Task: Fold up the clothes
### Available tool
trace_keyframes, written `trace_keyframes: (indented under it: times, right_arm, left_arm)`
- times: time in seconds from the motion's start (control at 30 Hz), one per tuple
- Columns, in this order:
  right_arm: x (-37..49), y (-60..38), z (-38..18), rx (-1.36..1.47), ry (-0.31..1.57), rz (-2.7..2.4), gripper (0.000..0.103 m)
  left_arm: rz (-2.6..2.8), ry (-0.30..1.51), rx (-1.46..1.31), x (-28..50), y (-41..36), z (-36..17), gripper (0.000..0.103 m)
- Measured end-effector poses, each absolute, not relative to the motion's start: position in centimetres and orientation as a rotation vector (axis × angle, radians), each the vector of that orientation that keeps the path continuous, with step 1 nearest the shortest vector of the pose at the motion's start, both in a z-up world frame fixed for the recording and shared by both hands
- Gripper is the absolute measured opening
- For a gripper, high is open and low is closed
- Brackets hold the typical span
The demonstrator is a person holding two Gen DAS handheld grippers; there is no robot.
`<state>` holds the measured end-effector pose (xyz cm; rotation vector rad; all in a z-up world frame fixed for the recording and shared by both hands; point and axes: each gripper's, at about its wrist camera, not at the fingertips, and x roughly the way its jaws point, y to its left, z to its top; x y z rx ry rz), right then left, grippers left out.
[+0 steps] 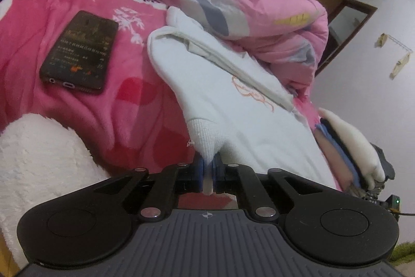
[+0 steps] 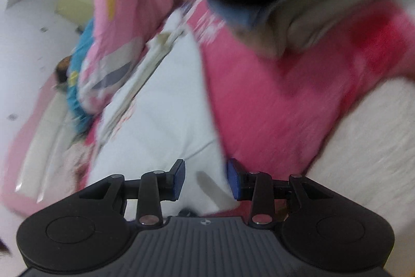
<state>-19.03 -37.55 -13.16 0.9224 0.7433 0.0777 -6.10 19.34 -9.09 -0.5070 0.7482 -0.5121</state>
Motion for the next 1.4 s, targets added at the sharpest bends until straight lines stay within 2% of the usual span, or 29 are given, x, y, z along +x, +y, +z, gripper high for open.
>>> trace_keyframes:
  times: [0.07, 0.2, 0.27, 0.5, 0.83, 1.13, 1.4]
  right_arm:
    - [-18.9, -37.7, -13.5, 0.921, 0.744, 0.078, 0.03]
    - [-18.5, -38.9, -14.8, 1.007, 0.743, 0.106, 0.015]
    - [-18.3, -38.9, -15.0, 1.011, 0.763, 0.145, 0.012]
    - [-17.2, -38.8, -14.2, 0.945, 0.78, 0.228, 0.01]
    - [-16.0, -39.7, -8.0, 0.964, 0.52, 0.352, 0.008]
    - [-7.7, -40.9, -3.6, 1.017, 0.391, 0.332, 0.008]
    - [-0.2, -41.2, -2.7, 1.121, 0.347, 0.25, 0.008]
  left_arm:
    - [-0.511, 0.739, -0.514, -6.0, 19.2, -8.9, 0.004]
    - [-0.51, 0.72, -0.529, -5.9, 18.9, -8.4, 0.004]
    - [-0.509, 0.71, -0.536, -5.8, 18.7, -8.2, 0.004]
    - [-0.511, 0.682, -0.562, -5.1, 18.1, -7.4, 0.004]
    - [-0.521, 0.592, -0.687, -1.9, 17.6, -4.7, 0.004]
    - [-0.421, 0.544, -0.768, 6.4, 16.1, -2.2, 0.004]
    - [-0.311, 0.573, -0.801, 11.8, 14.1, -1.9, 0.004]
